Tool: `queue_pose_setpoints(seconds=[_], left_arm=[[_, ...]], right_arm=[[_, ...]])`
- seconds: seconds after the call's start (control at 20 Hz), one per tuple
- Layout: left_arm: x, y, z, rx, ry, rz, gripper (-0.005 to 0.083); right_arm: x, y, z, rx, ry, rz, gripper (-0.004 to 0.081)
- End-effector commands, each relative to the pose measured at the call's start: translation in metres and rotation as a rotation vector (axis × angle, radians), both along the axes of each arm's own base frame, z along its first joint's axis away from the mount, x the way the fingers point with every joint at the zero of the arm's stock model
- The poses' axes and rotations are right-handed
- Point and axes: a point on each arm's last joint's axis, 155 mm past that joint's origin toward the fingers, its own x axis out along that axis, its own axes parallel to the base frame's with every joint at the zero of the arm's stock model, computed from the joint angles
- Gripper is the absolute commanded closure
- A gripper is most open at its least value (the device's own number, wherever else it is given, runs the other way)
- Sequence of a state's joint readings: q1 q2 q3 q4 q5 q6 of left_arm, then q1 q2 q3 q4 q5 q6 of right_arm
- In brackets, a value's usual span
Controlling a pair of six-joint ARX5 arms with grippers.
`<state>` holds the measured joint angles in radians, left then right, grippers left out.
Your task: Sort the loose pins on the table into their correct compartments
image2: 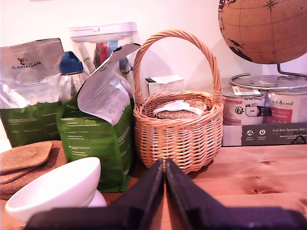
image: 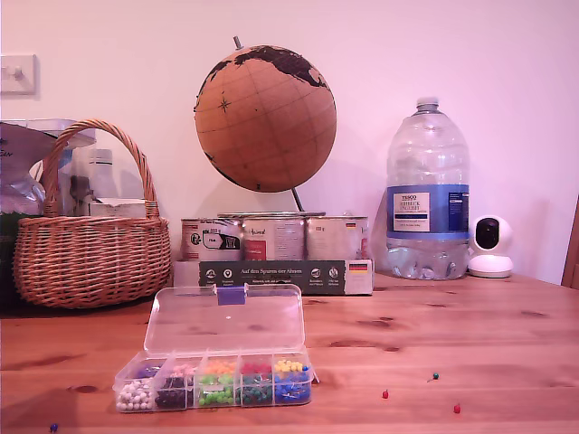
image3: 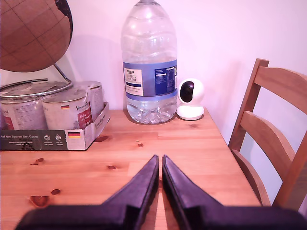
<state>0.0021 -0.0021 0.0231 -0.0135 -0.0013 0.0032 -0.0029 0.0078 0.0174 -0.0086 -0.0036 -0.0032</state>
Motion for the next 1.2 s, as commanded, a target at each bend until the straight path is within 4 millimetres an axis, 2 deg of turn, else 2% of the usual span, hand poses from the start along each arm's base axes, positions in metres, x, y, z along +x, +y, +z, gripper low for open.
queue_pose_setpoints(seconds=[0.0, 0.45, 0.6, 0.7, 0.85, 0.9, 1.0, 1.15], left_arm=[[-0.004, 0.002, -0.06, -0.093, 0.21, 0.003, 0.0792], [-0.004, 0.002, -0.06, -0.093, 0.21, 0.002, 0.0792], [-0.003, 0.003, -0.058, -0.087, 0.202, 0.006, 0.0792], [-0.002, 0.002, -0.046, -0.092, 0.16, -0.004, 0.0792], [-0.004, -0.014, -0.011, -0.113, 0.074, -0.089, 0.0792], [-0.005, -0.018, -0.001, -0.132, 0.052, -0.111, 0.0792], [-0.008, -0.027, 0.014, -0.184, 0.016, -0.163, 0.0792], [-0.019, -0.059, 0.029, -0.198, 0.005, -0.344, 0.0793]], right_arm=[[-0.003, 0.004, -0.073, -0.068, 0.29, -0.027, 0.0782], [-0.003, 0.004, -0.073, -0.067, 0.29, -0.026, 0.0782], [0.0, 0.005, -0.06, -0.054, 0.24, -0.021, 0.0782], [0.004, 0.01, -0.036, -0.018, 0.158, 0.0, 0.0782], [0.003, 0.022, -0.008, 0.038, 0.096, 0.063, 0.0782], [0.003, 0.023, -0.004, 0.063, 0.086, 0.066, 0.0782], [0.003, 0.026, -0.008, 0.121, 0.105, 0.079, 0.0782], [-0.002, 0.053, -0.007, 0.165, 0.12, 0.227, 0.0782]])
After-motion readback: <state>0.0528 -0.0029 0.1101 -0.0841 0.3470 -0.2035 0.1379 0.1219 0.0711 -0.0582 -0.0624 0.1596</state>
